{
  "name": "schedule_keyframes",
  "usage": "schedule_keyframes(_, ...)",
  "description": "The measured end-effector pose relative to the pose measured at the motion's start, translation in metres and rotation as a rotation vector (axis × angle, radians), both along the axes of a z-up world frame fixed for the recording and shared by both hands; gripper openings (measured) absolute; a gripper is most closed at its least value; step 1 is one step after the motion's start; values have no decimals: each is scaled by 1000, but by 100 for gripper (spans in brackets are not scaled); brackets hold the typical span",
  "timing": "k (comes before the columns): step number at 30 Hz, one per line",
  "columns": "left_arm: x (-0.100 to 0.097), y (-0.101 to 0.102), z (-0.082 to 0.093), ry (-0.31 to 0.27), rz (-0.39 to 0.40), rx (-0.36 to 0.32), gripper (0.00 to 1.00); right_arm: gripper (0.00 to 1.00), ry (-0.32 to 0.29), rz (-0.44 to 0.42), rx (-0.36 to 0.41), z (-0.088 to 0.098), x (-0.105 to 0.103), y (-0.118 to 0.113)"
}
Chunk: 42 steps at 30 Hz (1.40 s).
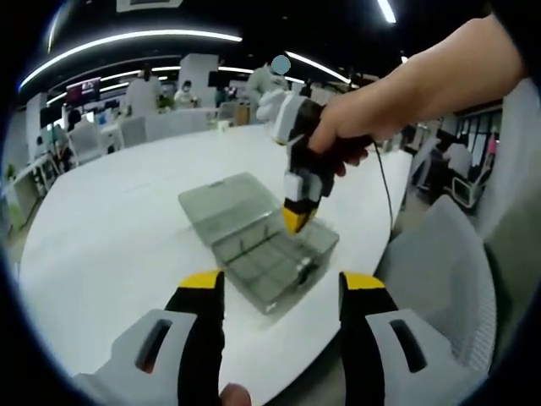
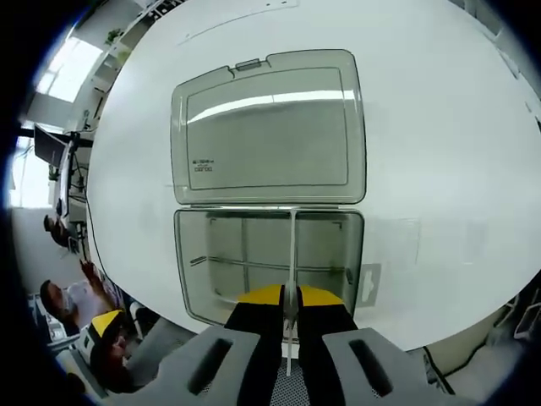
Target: Insert the divider into the dual guide fixture by aligning both edges with the guide slots and pushing it downward to the bottom, including one-sided entry, uneven engagement, binding, and posture correction.
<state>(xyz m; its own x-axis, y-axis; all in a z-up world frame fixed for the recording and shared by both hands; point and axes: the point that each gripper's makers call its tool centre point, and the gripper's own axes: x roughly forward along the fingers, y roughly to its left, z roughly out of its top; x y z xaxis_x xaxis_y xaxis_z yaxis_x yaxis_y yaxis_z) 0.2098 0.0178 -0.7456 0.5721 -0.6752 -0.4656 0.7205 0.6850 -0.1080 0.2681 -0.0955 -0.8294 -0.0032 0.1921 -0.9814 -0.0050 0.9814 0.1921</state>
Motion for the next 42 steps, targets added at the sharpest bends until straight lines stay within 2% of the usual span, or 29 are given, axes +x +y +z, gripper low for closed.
schedule_keyframes(42, 1, 1, 1, -5, 11, -5, 51, 0, 16, 11, -36, -5, -4, 1)
